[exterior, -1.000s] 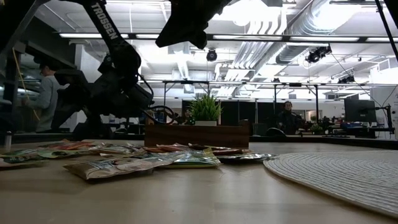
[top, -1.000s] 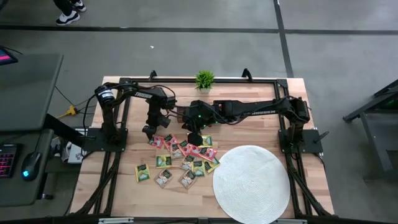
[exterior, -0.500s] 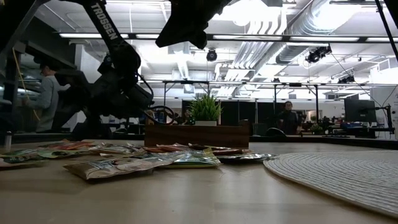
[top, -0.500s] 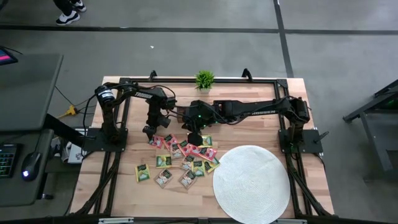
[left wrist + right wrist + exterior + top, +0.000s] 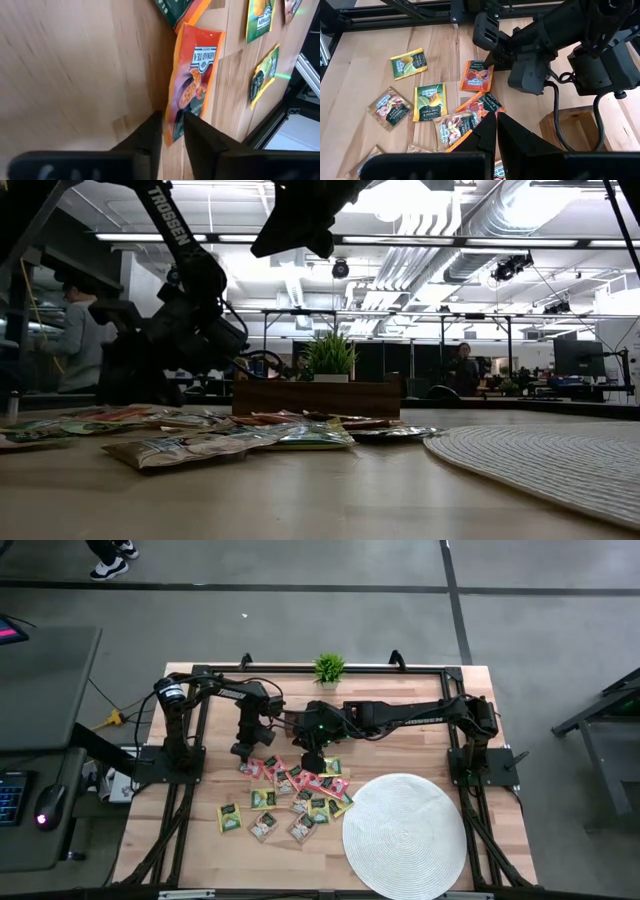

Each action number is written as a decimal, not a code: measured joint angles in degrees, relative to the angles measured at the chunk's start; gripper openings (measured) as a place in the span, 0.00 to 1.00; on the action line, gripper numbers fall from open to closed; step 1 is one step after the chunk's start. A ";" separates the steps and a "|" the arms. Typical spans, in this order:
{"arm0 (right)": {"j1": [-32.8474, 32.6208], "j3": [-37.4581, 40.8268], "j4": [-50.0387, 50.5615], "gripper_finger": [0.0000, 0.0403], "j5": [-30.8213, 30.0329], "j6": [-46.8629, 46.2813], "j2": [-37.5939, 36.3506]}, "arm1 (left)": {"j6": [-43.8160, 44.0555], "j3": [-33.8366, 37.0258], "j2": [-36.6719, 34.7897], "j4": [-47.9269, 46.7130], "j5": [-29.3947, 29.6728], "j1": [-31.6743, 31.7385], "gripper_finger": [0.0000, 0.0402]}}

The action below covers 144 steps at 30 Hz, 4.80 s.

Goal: Pick & Place Tea
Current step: Put the orange tea bag into the left section of the wooden organizer

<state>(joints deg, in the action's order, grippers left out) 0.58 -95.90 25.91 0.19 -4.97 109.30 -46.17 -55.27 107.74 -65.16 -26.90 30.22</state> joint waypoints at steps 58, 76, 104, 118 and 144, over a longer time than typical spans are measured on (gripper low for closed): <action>3.77 -0.02 11.33 0.03 -5.15 -4.53 -8.12 | 4.46 -35.01 -5.66 -18.24 24.34 0.13 0.00; 9.16 4.59 18.83 0.03 -8.43 -2.16 -13.07 | 4.20 -42.99 -5.68 -17.17 24.98 0.13 0.00; 9.64 43.87 -63.90 0.20 -6.99 2.28 -9.54 | 5.98 -42.97 -5.68 -15.28 25.83 -0.44 0.00; 10.82 34.57 -63.47 0.47 -5.11 0.11 -2.11 | 7.68 -43.36 -5.68 -14.13 24.19 -3.72 0.00; 11.83 34.08 -57.57 0.17 -4.25 -1.41 -1.51 | 8.52 -43.38 -5.68 -11.20 21.00 -3.74 0.00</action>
<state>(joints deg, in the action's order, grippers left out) 12.41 -61.82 -31.66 -4.06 -6.39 107.79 -37.65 -98.64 102.06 -76.36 -5.90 26.48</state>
